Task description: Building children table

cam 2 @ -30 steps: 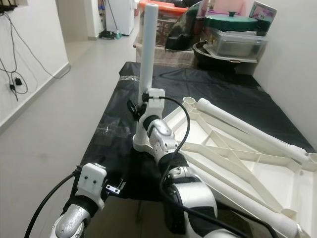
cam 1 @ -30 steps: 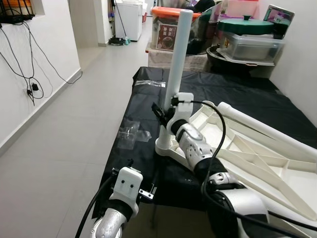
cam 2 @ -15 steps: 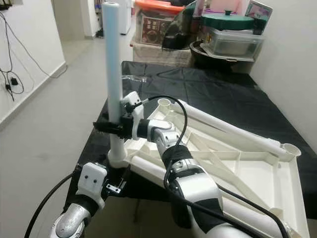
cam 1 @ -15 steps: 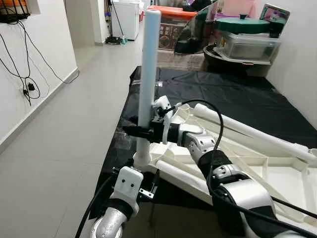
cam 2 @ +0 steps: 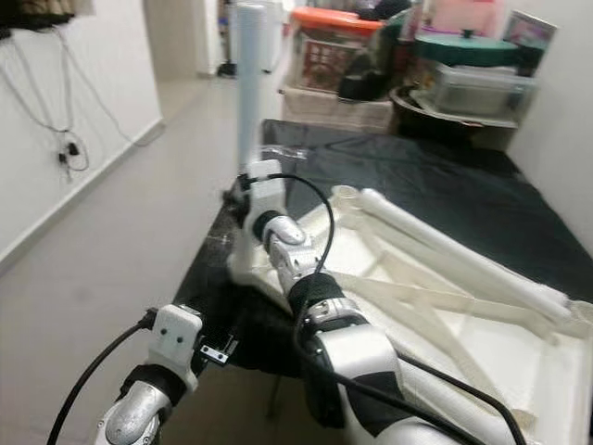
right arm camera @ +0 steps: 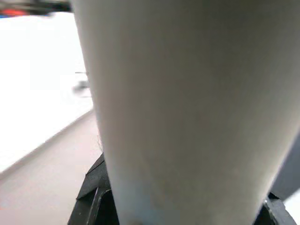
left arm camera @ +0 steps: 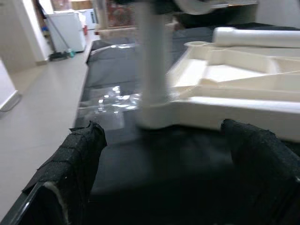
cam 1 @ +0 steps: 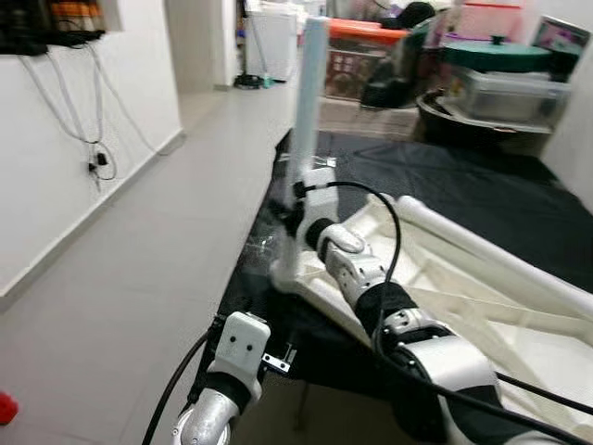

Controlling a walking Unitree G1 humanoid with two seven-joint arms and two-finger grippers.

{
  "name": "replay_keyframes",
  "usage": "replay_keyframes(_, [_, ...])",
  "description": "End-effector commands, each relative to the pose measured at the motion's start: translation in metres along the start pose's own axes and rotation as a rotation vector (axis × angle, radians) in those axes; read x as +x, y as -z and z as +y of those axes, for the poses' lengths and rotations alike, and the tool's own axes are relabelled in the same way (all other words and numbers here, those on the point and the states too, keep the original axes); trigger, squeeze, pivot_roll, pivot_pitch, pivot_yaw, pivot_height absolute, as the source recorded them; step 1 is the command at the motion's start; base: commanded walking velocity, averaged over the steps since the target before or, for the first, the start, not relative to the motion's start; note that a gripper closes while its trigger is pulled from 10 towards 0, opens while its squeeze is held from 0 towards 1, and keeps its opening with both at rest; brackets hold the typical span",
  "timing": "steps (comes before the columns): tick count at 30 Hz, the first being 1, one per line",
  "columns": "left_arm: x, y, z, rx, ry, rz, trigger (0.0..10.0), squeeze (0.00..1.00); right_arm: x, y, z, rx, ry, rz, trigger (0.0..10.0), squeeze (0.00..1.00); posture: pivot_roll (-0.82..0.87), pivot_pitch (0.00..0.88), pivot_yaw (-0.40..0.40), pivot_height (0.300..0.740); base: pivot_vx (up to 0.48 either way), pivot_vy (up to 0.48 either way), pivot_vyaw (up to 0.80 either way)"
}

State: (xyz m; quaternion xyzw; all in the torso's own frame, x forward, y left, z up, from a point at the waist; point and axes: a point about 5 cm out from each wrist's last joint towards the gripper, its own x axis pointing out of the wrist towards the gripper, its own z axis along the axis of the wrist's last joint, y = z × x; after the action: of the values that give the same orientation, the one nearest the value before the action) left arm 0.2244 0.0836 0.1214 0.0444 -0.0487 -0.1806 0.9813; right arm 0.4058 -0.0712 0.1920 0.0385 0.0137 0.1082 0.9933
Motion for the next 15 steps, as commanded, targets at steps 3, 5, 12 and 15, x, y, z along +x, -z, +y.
replay_keyframes(3, [0.001, 0.001, 0.000, 0.001, 0.007, 0.008, 10.0, 0.00, -0.012, 0.014, -0.034, 0.094, 0.401, 0.005, 0.0, 0.00, 0.07, 0.000, -0.097, 0.740, 0.000, 0.000, 0.00])
replay_keyframes(5, [0.001, 0.000, -0.001, 0.002, 0.006, 0.008, 10.0, 0.00, -0.013, 0.013, -0.017, 0.124, 0.429, -0.025, 0.0, 0.00, 0.07, 0.000, -0.098, 0.740, 0.000, 0.000, 0.00])
replay_keyframes(12, [0.002, 0.000, -0.001, 0.000, 0.003, 0.006, 10.0, 0.00, -0.013, 0.010, 0.010, 0.108, 0.355, -0.069, 10.0, 0.00, 0.06, 0.003, -0.101, 0.740, 0.000, 0.000, 0.00])
replay_keyframes(15, [0.002, 0.000, 0.000, 0.000, 0.003, 0.006, 10.0, 0.00, -0.012, 0.010, 0.015, 0.107, 0.303, -0.074, 10.0, 1.00, 0.06, 0.003, -0.100, 0.740, 0.000, 0.000, 0.00])
